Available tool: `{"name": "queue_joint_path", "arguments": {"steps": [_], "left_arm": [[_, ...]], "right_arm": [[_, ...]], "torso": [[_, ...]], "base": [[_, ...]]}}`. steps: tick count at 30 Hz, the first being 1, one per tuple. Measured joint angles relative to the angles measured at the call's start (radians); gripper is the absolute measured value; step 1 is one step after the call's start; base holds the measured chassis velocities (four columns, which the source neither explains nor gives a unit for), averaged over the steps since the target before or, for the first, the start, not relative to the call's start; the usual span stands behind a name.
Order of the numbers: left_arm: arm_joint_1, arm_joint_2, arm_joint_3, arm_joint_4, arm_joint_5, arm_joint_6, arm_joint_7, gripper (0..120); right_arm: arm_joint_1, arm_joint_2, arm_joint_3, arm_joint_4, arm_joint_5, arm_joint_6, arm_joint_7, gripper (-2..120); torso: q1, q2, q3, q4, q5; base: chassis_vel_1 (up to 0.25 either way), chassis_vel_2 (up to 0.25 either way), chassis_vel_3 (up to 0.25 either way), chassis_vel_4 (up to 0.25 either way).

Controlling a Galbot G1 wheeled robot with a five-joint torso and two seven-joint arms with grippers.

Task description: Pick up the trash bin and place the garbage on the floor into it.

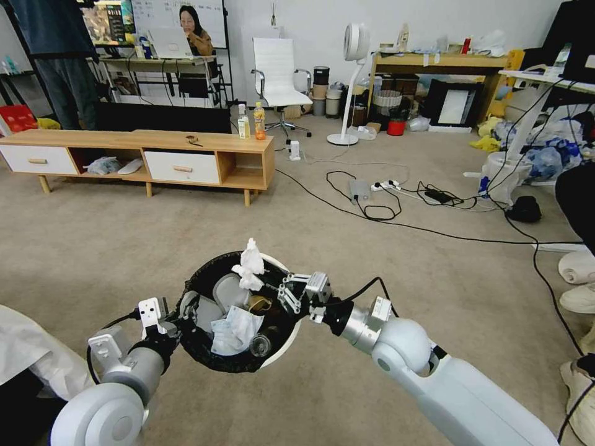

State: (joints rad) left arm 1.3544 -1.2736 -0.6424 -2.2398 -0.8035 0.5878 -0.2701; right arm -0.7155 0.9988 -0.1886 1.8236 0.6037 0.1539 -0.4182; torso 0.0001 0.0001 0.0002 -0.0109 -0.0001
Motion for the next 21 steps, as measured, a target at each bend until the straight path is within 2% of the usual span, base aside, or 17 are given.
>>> {"name": "queue_joint_path", "arguments": {"steps": [6, 12, 15, 16, 17, 18, 20, 21], "left_arm": [[-0.001, 0.000, 0.001, 0.001, 0.000, 0.000, 0.000, 6], [0.003, -0.001, 0.001, 0.000, 0.000, 0.000, 0.001, 6], [0.005, -0.002, 0.002, -0.001, 0.000, 0.000, 0.001, 6], [0.005, -0.002, 0.002, -0.001, 0.000, 0.000, 0.001, 6], [0.006, -0.002, 0.002, -0.001, 0.000, 0.000, 0.002, 6], [0.006, -0.002, 0.002, -0.001, 0.000, 0.000, 0.002, 6], [0.006, -0.002, 0.003, -0.002, 0.001, 0.000, 0.001, 6], [0.006, -0.002, 0.003, -0.002, 0.001, 0.000, 0.001, 6]], "right_arm": [[-0.001, -0.001, -0.010, -0.003, 0.000, -0.015, 0.015, 0], [-0.024, -0.009, -0.008, 0.016, -0.023, -0.101, 0.124, 0], [-0.040, -0.015, 0.002, 0.052, -0.004, -0.257, 0.272, 16], [-0.040, -0.015, 0.002, 0.052, -0.004, -0.257, 0.272, 16], [-0.042, -0.017, 0.006, 0.067, 0.022, -0.311, 0.324, 21], [-0.042, -0.017, 0.006, 0.067, 0.022, -0.311, 0.324, 21], [-0.043, -0.017, 0.014, 0.091, 0.069, -0.401, 0.391, 33], [-0.043, -0.017, 0.014, 0.091, 0.069, -0.401, 0.391, 33]], "torso": [[0.000, 0.000, 0.000, 0.0000, 0.0000], [0.000, 0.000, 0.000, 0.0000, 0.0001], [0.000, 0.000, 0.000, -0.0001, 0.0001], [0.000, 0.000, 0.000, -0.0001, 0.0001], [0.000, 0.000, 0.000, -0.0001, 0.0001], [0.000, 0.000, 0.000, -0.0001, 0.0001], [0.000, 0.000, 0.000, 0.0000, 0.0001], [0.000, 0.000, 0.000, 0.0000, 0.0001]], "base": [[0.000, 0.000, 0.000, 0.000], [0.000, 0.000, 0.000, 0.000], [0.000, 0.000, 0.000, 0.000], [0.000, 0.000, 0.000, 0.000], [0.000, 0.000, 0.000, 0.000], [0.000, 0.000, 0.000, 0.000], [0.000, 0.000, 0.000, 0.000], [0.000, 0.000, 0.000, 0.000]]}}
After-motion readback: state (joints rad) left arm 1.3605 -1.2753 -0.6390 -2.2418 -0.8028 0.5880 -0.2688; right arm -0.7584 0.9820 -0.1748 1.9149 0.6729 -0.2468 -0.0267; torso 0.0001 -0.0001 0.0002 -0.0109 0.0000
